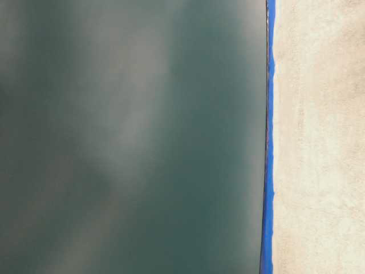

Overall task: Fold a bath towel.
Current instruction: 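Grasp the top corners of the green towel with both grippers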

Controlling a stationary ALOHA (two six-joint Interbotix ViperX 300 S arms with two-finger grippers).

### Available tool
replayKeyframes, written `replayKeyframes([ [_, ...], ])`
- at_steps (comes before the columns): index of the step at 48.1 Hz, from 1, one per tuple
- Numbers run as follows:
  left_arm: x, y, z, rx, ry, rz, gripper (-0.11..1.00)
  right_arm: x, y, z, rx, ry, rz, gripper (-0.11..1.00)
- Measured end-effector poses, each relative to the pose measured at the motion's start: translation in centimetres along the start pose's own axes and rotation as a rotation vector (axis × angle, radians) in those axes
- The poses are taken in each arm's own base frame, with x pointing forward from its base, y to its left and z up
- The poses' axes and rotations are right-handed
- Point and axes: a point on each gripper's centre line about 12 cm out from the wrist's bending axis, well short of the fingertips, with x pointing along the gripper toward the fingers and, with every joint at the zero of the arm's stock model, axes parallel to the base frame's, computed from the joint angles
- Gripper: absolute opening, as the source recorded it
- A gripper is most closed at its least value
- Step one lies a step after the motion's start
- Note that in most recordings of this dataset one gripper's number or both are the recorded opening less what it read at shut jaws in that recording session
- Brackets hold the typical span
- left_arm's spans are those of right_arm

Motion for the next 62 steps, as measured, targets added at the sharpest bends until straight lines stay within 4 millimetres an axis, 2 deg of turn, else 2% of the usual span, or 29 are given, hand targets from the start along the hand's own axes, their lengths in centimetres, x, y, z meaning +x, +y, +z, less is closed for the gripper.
replayKeyframes([
  [3,0.1,0.6,0.3,0.031,0.014,0.028,0.0,0.1,-0.5,0.5,-0.011,-0.001,-0.026,0.0],
  [6,0.2,1.5,0.9,0.049,0.037,0.077,0.0,0.3,-1.9,1.4,-0.004,0.018,-0.093,0.0],
  [17,0.7,4.2,2.1,0.086,0.181,0.199,0.0,0.0,-6.5,3.6,-0.003,0.245,-0.32,0.0],
  [25,0.9,7.0,1.9,0.098,0.273,0.317,0.0,-0.4,-10.2,2.9,-0.015,0.465,-0.474,0.01],
  [29,1.1,8.7,0.6,0.081,0.352,0.379,0.01,-0.6,-12.4,1.2,0.011,0.594,-0.552,0.01],
  [31,1.2,9.6,-0.2,0.074,0.401,0.407,0.06,-0.8,-13.3,0.2,0.025,0.653,-0.583,0.05],
  [33,1.3,10.4,-0.9,0.062,0.447,0.431,0.16,-0.8,-14.4,-1.0,0.036,0.726,-0.611,0.17],
  [40,2.1,12.9,-3.4,0.096,0.61,0.463,0.59,-0.9,-18.0,-4.2,0.038,0.96,-0.67,0.59],
  [42,2.5,13.5,-3.9,0.103,0.646,0.462,0.72,-0.7,-19.0,-5.0,0.032,1.012,-0.676,0.64],
  [46,3.2,14.8,-4.8,0.095,0.695,0.476,0.86,0.0,-20.4,-6.4,0.022,1.083,-0.664,0.6],
  [53,3.9,17.6,-7.3,0.06,0.788,0.519,0.85,1.2,-23.1,-9.9,0.034,1.17,-0.642,0.59],
  [62,4.3,21.1,-13.1,0.016,0.887,0.561,0.86,1.8,-25.5,-15.6,0.064,1.209,-0.621,0.59],
])
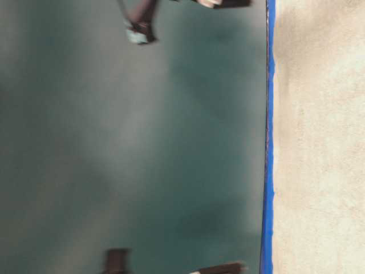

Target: Fold a bath towel.

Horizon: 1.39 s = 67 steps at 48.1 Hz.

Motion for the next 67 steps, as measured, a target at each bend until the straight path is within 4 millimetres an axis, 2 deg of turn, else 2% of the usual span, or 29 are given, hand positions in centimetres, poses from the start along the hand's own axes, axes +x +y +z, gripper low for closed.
replayKeyframes([
  [4,2.0,0.2,-1.0,0.006,0.031,0.001,0.86,2.0,0.0,-0.5,0.008,0.016,0.01,0.59],
  [8,3.8,0.3,-1.8,0.016,0.059,-0.002,0.86,3.2,0.1,-1.0,0.015,0.031,0.018,0.59],
  [16,6.1,1.1,-2.9,-0.009,0.1,0.007,0.85,3.9,-0.1,-1.0,0.025,0.013,0.017,0.59],
  [24,6.7,1.7,-3.2,-0.019,0.118,0.012,0.8,4.4,-0.3,-1.2,0.045,0.0,0.016,0.54],
  [28,6.7,1.6,-3.5,-0.02,0.143,0.005,0.66,4.5,-0.1,-1.6,0.048,0.005,0.02,0.37],
  [32,6.7,1.4,-3.9,-0.018,0.18,-0.008,0.41,4.6,0.1,-1.8,0.049,0.007,0.024,0.12],
  [34,6.7,1.1,-4.2,-0.012,0.197,-0.017,0.28,4.6,0.2,-1.9,0.049,0.008,0.025,0.04],
  [38,6.6,1.0,-4.4,-0.012,0.21,-0.022,0.11,4.6,0.2,-2.1,0.052,0.009,0.027,0.04],
  [46,6.3,0.9,-4.5,-0.01,0.232,-0.029,0.1,4.3,0.2,-2.1,0.063,0.005,0.025,0.04],
  [49,5.7,1.1,-3.9,-0.001,0.232,-0.029,0.1,3.8,0.1,-2.1,0.063,0.0,0.02,0.04],
  [53,4.4,1.7,-2.2,0.022,0.216,-0.025,0.1,2.6,-0.3,-1.9,0.074,-0.009,0.009,0.04],
  [67,-1.5,4.2,4.9,0.085,0.103,0.024,0.1,-4.3,-2.4,1.1,0.087,-0.164,-0.069,0.04],
])
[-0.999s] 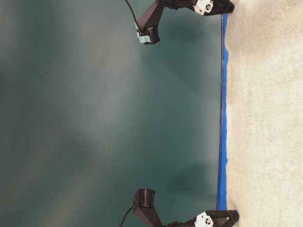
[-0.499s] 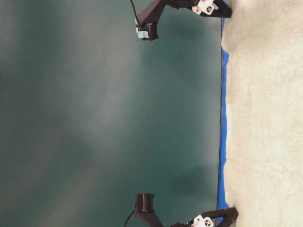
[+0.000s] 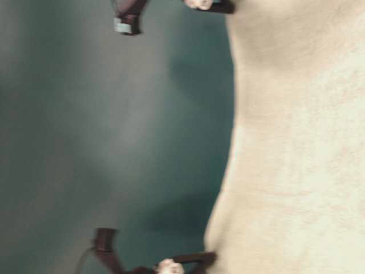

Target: Fold a bath towel.

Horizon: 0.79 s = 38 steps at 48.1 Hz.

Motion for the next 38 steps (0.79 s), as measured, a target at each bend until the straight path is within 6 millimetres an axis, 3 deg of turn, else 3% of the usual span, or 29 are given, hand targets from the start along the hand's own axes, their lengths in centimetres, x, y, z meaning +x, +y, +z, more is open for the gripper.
replayKeyframes([
  [7,-2.4,0.3,1.0,-0.02,0.011,-0.006,0.1,-3.0,-0.4,0.8,0.02,-0.035,-0.019,0.04],
  [13,-3.7,-1.3,0.6,-0.033,0.03,-0.04,0.1,-5.2,1.3,0.1,0.048,-0.038,0.012,0.04],
  [25,-6.5,-9.8,-1.2,-0.01,0.027,-0.203,0.1,-10.3,9.3,-3.4,0.107,-0.03,0.21,0.04],
  [31,-9.5,-15.6,-2.4,0.017,-0.015,-0.346,0.1,-13.7,13.1,-5.4,0.121,-0.031,0.343,0.04],
  [38,-11.9,-20.8,-4.1,-0.018,-0.016,-0.485,0.1,-16.5,17.2,-8.0,0.135,0.014,0.502,0.04],
])
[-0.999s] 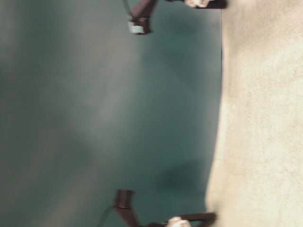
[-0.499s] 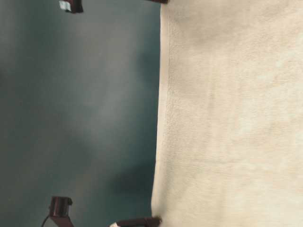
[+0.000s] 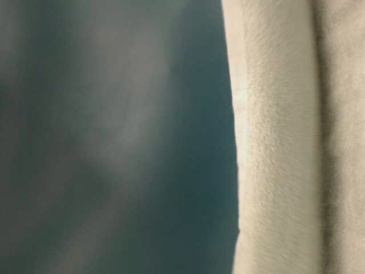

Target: Fold a bath towel.

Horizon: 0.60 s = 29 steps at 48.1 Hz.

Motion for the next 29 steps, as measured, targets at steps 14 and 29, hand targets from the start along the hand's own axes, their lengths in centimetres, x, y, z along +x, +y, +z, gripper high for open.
replayKeyframes([
  [14,2.1,-9.7,-4.9,-0.048,0.068,-0.246,0.1,1.6,7.3,-6.2,-0.038,0.196,0.182,0.04],
  [29,3.3,-18.7,-8.3,0.043,0.172,-0.393,0.1,3.8,15.5,-11.2,-0.09,0.343,0.253,0.04],
])
